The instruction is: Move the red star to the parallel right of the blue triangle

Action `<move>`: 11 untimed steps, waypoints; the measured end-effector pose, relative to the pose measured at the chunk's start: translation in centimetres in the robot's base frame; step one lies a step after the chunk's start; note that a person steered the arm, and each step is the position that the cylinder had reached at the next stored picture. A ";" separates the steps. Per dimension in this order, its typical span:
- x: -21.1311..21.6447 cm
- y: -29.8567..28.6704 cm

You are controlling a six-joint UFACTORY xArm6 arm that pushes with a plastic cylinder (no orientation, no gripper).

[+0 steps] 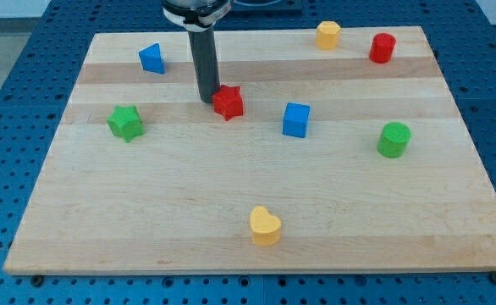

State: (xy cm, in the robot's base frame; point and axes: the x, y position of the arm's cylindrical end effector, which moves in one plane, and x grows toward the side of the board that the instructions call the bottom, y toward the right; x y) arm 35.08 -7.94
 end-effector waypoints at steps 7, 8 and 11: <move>3.5 6.0; 1.8 6.4; -4.1 6.1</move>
